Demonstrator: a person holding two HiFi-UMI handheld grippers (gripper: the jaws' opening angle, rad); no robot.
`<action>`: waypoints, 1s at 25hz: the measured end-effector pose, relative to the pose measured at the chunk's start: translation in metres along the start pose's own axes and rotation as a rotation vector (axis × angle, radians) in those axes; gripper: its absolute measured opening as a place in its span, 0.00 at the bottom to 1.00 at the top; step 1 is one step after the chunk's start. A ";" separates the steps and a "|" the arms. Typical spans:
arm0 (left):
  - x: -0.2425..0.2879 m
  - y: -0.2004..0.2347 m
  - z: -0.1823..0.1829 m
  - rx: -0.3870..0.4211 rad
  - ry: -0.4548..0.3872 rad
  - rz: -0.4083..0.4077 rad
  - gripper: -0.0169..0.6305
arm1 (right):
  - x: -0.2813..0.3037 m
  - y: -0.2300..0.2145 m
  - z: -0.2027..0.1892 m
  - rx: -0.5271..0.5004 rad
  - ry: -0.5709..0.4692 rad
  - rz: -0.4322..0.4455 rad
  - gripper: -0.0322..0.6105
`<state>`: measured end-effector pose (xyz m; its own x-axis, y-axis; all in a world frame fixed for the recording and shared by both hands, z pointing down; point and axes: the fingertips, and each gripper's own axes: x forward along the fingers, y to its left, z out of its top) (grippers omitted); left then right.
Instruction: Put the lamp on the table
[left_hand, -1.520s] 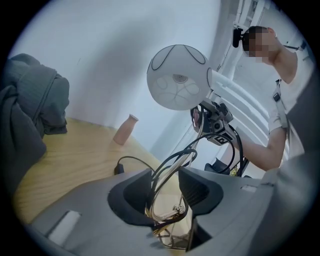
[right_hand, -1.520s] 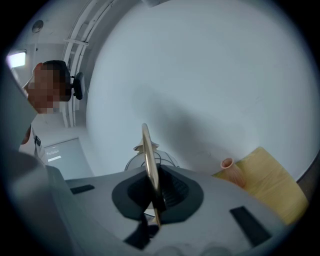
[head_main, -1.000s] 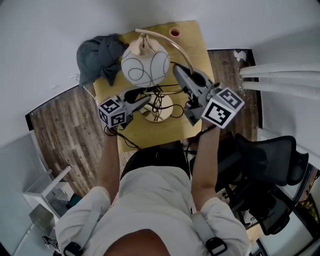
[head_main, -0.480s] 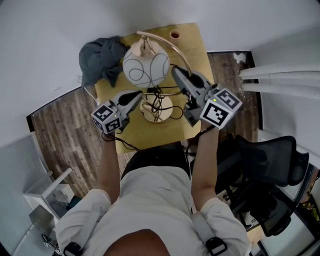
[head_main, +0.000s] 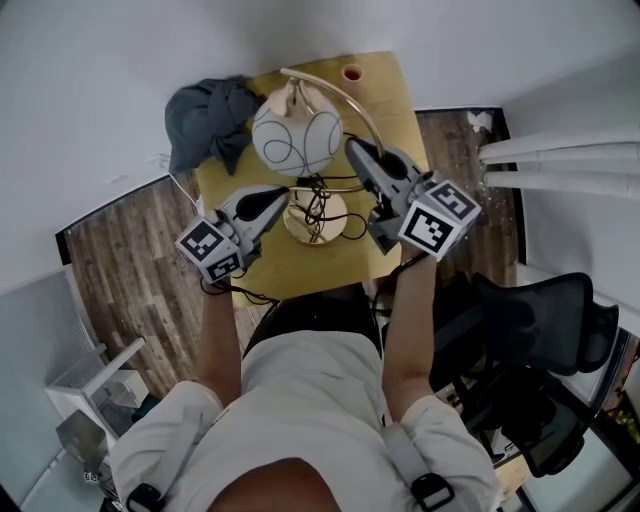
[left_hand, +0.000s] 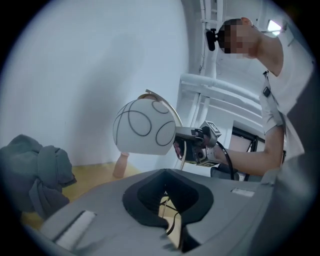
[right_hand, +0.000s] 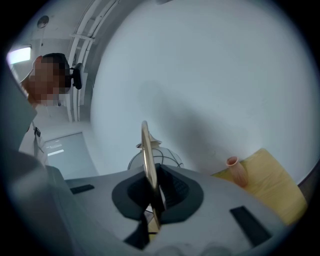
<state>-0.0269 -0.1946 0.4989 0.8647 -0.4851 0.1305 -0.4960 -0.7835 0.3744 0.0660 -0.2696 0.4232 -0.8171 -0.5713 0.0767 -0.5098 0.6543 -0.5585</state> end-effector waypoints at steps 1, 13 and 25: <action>0.000 -0.005 0.005 0.015 0.003 -0.008 0.03 | 0.000 0.001 0.000 -0.003 -0.001 -0.002 0.05; -0.007 -0.049 0.051 0.089 -0.046 -0.047 0.03 | -0.004 0.018 -0.007 -0.035 0.007 -0.003 0.05; -0.015 -0.063 0.068 0.126 -0.054 -0.047 0.03 | -0.011 0.039 -0.020 -0.109 0.026 0.010 0.05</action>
<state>-0.0139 -0.1644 0.4113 0.8832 -0.4646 0.0648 -0.4644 -0.8465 0.2603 0.0496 -0.2278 0.4173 -0.8283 -0.5524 0.0941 -0.5269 0.7107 -0.4661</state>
